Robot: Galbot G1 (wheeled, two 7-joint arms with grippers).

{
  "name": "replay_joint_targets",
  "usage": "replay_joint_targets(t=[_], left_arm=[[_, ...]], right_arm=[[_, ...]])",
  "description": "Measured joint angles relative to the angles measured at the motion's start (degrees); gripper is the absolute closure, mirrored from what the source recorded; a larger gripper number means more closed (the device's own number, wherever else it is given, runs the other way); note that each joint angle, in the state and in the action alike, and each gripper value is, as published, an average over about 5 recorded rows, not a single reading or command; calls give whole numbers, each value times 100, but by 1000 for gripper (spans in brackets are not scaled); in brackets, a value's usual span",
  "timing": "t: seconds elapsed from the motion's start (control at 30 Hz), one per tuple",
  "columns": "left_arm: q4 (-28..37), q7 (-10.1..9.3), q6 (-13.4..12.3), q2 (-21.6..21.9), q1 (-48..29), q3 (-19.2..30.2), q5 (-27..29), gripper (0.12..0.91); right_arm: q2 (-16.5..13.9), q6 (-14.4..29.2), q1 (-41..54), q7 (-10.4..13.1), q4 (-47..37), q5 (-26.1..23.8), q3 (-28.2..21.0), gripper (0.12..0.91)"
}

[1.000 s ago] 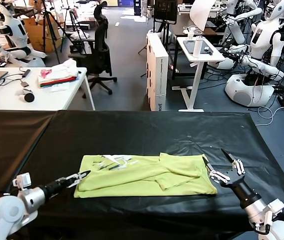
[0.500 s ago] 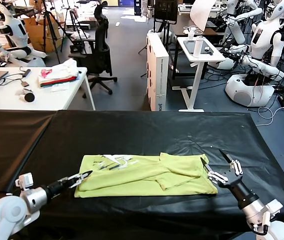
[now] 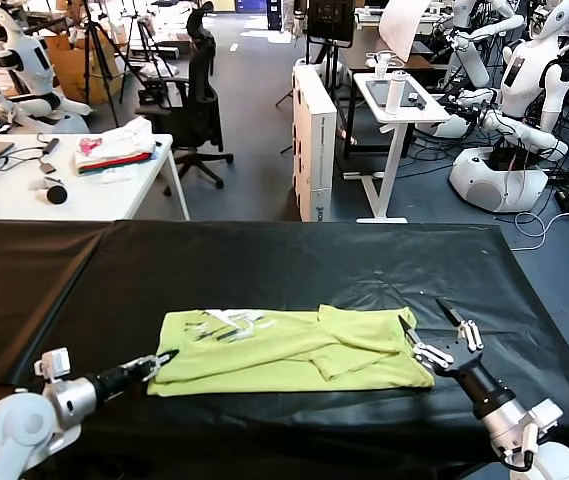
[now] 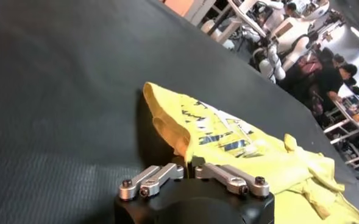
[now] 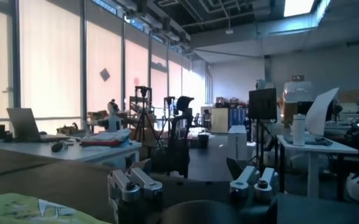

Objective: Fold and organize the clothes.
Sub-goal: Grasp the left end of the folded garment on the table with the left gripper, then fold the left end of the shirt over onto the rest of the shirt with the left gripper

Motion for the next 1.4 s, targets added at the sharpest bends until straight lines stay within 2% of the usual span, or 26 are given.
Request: replay_joint_targets(t=[0.13, 0.27, 0.67, 0.73, 0.83, 0.97, 1.07, 1.4], left_arm=[[-108, -122, -7, -84, -25, -151, 96, 848], [-243, -168, -12, -58, 24, -380, 421, 848], [-388, -275, -23, 408, 475, -1565, 1450, 848], [-463, -358, -24, 415, 569, -1691, 1491, 848], [-676, -597, -24, 309, 629, -1741, 1221, 848], [-1105, -988, -26, -48, 624, -1577, 405, 848], [-1345, -1147, -27, -397, 558, -1236, -41, 848], [-1361, -1348, -30, -1366, -160, 412, 45, 848]], right_arm=[[38, 0, 29, 17, -4, -26, -36, 118], [53, -1, 95, 56, -32, -36, -84, 118], [78, -12, 309, 91, -130, -68, -314, 118], [90, -19, 327, 98, -131, -82, -350, 118], [97, -32, 331, 109, -116, -103, -375, 118], [127, -38, 280, 114, -99, -151, -341, 118], [184, -37, 220, 116, -112, -209, -297, 118], [411, -5, 32, 114, -201, -371, -157, 118]])
